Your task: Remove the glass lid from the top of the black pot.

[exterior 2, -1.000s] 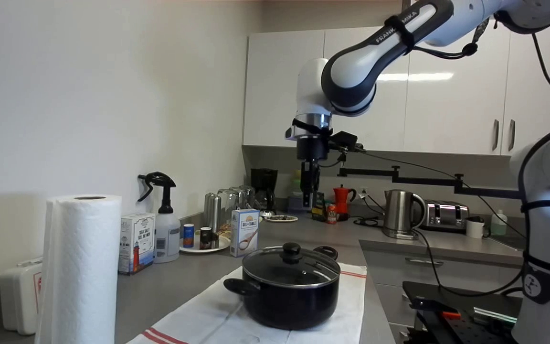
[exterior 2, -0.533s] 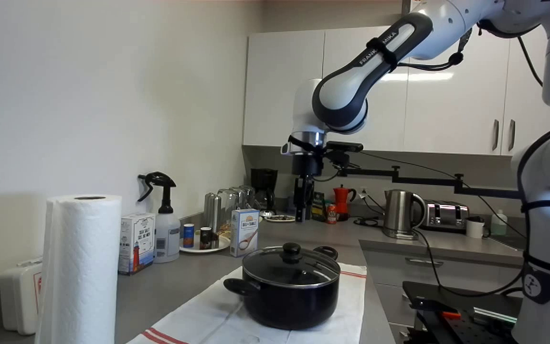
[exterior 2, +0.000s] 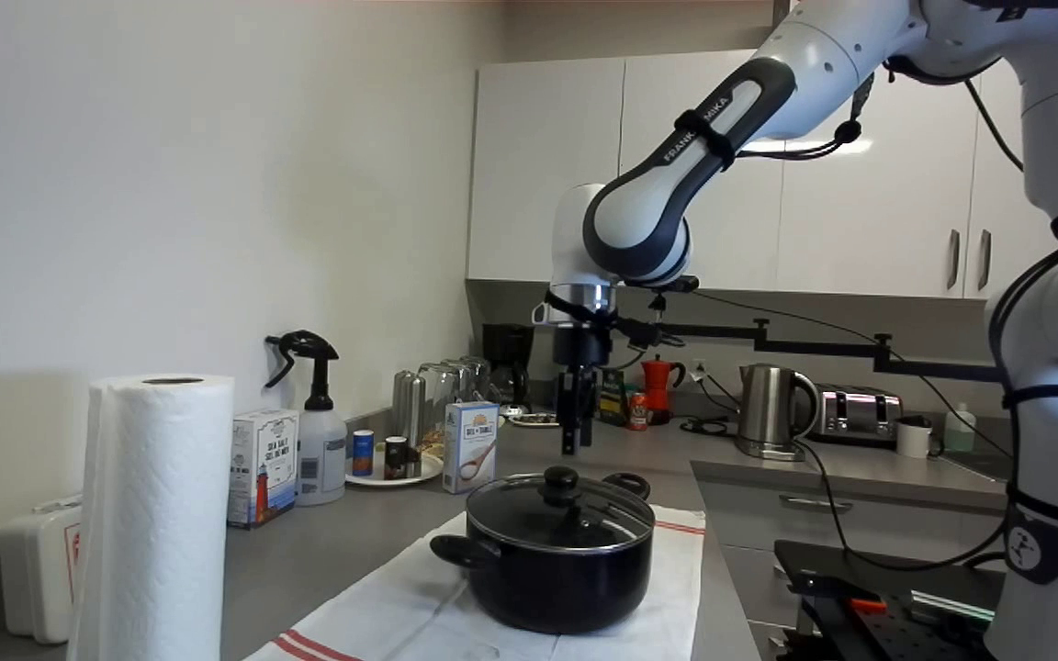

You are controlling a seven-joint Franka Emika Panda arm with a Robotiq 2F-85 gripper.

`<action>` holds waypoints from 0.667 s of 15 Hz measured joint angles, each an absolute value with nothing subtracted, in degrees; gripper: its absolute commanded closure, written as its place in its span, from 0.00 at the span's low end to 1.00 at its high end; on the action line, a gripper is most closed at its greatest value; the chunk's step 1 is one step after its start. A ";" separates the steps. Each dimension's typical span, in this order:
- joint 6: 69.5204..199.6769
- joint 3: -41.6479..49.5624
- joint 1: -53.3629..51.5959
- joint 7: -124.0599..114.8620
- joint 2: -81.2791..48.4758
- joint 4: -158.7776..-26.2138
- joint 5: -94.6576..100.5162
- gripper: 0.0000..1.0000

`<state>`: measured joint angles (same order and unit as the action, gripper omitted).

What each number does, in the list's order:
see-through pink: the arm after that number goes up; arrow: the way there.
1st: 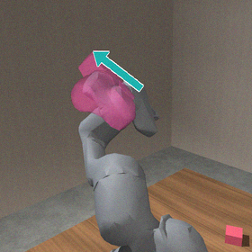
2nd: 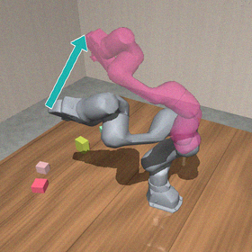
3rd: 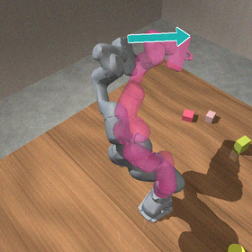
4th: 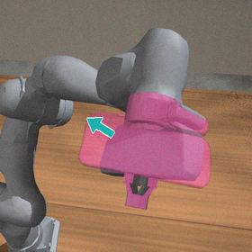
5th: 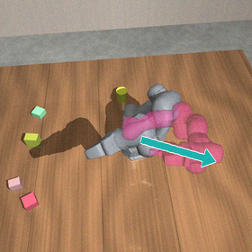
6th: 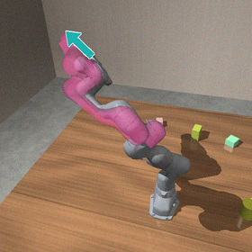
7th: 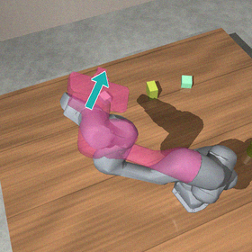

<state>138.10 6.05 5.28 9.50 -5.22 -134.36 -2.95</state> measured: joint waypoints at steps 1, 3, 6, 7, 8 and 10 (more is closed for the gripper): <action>138.24 6.05 5.38 9.50 -6.06 -133.89 -2.95 0.00; 138.73 6.05 5.54 9.50 -7.69 -132.97 -2.94 0.00; 140.10 6.05 5.67 9.50 -9.76 -131.92 -2.93 0.00; 140.45 6.05 5.72 9.50 -10.36 -131.58 -2.93 0.00; 140.64 6.05 5.76 9.50 -10.93 -131.25 -2.93 0.00; 140.93 6.05 5.81 9.50 -11.82 -130.69 -2.93 0.00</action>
